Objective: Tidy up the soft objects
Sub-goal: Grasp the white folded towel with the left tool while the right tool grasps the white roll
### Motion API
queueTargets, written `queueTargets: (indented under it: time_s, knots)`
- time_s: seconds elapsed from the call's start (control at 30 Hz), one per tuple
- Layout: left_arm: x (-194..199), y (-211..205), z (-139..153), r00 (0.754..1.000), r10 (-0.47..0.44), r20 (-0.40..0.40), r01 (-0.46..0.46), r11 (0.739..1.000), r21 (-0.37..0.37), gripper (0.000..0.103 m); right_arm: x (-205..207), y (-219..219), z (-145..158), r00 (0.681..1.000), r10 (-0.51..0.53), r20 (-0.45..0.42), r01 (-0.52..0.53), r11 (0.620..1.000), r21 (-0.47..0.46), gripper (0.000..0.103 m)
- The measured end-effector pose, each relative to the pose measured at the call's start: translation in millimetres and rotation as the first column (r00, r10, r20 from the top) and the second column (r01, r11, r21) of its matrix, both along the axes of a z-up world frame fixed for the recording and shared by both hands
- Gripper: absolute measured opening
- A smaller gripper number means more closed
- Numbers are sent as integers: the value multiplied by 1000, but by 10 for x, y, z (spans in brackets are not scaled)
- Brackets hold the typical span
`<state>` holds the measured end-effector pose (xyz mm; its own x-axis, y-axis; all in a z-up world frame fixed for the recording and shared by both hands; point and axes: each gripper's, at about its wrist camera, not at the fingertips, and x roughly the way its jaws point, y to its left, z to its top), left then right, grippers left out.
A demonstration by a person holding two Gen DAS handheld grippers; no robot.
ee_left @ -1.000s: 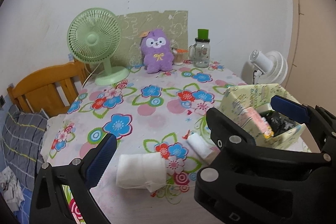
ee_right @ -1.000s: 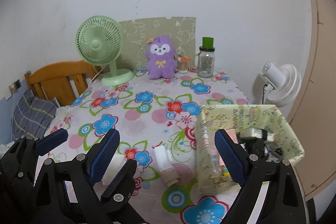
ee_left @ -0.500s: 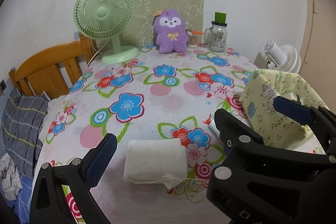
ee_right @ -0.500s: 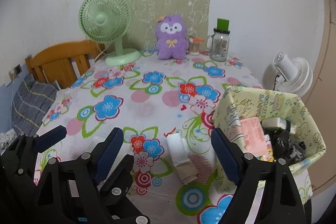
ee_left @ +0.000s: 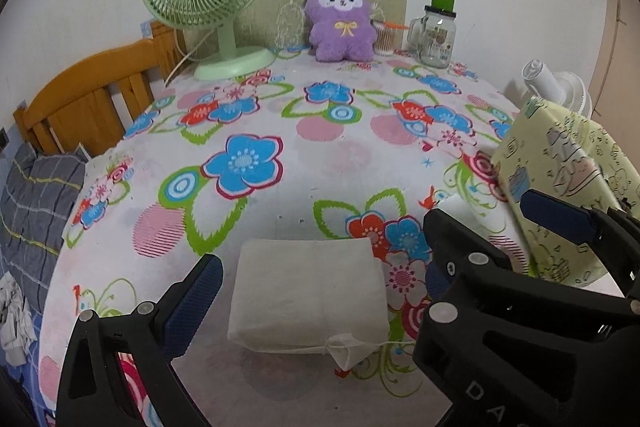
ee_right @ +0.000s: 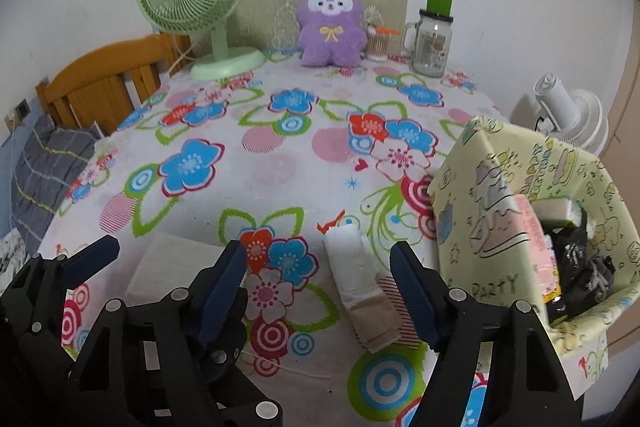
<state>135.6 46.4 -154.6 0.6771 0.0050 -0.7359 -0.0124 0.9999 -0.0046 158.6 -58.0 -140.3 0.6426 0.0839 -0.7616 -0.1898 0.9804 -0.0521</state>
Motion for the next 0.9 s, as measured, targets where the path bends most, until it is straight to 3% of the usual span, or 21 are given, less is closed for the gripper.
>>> queueTargets:
  time_s: [0.2,0.57,0.77,0.9]
  knots:
    - [94,-11,-136,999,11,-35,-11,1000,7,102,109,-9,-154,999,-10,-49,9,1000,-15,68]
    - [258,11,-342,993,57,-101,-55,998,23,102,263,-80,-380,993,-36,-115,34,999,-15,67]
    - [255,-7,-346,994,58,-96,-56,998,19,102,321,-132,-427,991,-52,-127,53,999,1,67]
    - [251,-16,-340,995,43,-92,-43,999,8,97,332,-145,-451,989,-53,-136,56,998,22,61]
